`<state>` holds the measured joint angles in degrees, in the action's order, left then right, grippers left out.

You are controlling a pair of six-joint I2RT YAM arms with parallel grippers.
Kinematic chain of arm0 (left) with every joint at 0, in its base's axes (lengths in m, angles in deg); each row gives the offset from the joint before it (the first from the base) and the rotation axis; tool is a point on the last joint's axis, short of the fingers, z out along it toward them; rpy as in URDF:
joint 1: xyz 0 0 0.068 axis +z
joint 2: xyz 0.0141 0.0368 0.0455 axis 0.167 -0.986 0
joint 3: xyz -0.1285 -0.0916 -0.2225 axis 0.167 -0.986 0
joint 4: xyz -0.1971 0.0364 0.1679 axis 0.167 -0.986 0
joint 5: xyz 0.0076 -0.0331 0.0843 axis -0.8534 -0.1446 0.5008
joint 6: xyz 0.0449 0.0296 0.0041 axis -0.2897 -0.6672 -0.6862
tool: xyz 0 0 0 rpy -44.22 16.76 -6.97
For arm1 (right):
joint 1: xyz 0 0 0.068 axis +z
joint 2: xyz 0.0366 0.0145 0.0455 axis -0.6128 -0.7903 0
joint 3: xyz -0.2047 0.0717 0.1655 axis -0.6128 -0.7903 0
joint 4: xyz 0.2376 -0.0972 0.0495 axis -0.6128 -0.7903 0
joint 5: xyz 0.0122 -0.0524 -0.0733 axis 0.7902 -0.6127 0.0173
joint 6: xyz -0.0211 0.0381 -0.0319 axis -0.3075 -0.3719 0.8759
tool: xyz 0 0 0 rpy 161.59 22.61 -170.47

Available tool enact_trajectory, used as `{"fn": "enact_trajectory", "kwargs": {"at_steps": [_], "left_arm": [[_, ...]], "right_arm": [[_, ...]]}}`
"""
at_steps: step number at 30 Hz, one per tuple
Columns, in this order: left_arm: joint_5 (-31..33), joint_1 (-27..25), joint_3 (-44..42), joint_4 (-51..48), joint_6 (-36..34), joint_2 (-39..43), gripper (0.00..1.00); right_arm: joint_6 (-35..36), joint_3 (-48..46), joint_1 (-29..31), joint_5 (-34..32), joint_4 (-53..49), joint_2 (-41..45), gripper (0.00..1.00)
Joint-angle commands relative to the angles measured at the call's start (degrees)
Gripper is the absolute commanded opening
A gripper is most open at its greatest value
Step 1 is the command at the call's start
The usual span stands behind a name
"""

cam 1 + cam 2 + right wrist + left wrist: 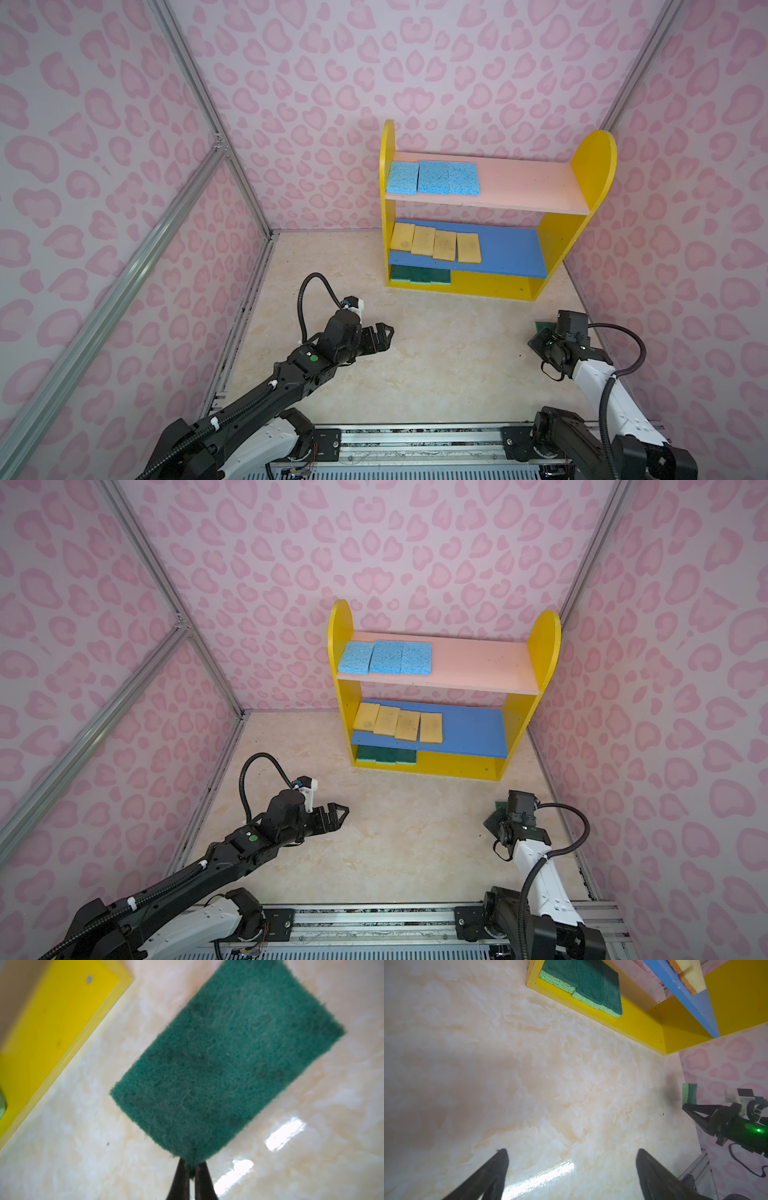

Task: Place and organize the cleaning sponges onto the shelf
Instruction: 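Grasp the last green sponge on the table with the right gripper, then carry the sponge toward the left gripper and drop it on the table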

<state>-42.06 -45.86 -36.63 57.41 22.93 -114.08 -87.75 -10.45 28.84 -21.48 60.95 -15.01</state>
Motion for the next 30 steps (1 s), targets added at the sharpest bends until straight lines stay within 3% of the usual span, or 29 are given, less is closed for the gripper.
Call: {"fn": "enact_trajectory", "kwargs": {"at_steps": [1, 6, 13, 20, 26, 30], "left_arm": [[-2.1, 1.2, 0.7, 0.8, 0.1, 0.1, 0.97], [-3.5, 3.6, 0.4, 0.8, 0.3, -0.6, 0.97], [-4.6, 6.2, -0.7, 0.0, 1.0, 0.8, 0.97], [-5.3, 8.2, -4.2, -1.7, 1.2, 3.2, 0.97], [-7.6, 7.5, -5.8, -1.3, -1.2, 3.3, 0.99], [-4.9, 2.6, -2.5, -2.4, -4.3, -0.9, 0.93]], "right_arm": [[-2.2, -1.0, 7.7, 1.0, -1.7, 2.9, 0.00], [-4.7, 0.2, 26.3, -0.7, 2.7, 1.3, 0.00], [-3.0, 11.8, 48.2, -4.5, 6.8, -18.5, 0.00], [3.8, 21.5, 58.8, -1.5, 9.0, -36.3, 0.00], [5.7, 22.2, 60.3, -1.7, 9.9, -37.6, 0.52], [5.5, 20.6, 60.3, -3.1, 10.3, -33.1, 0.64]]}}
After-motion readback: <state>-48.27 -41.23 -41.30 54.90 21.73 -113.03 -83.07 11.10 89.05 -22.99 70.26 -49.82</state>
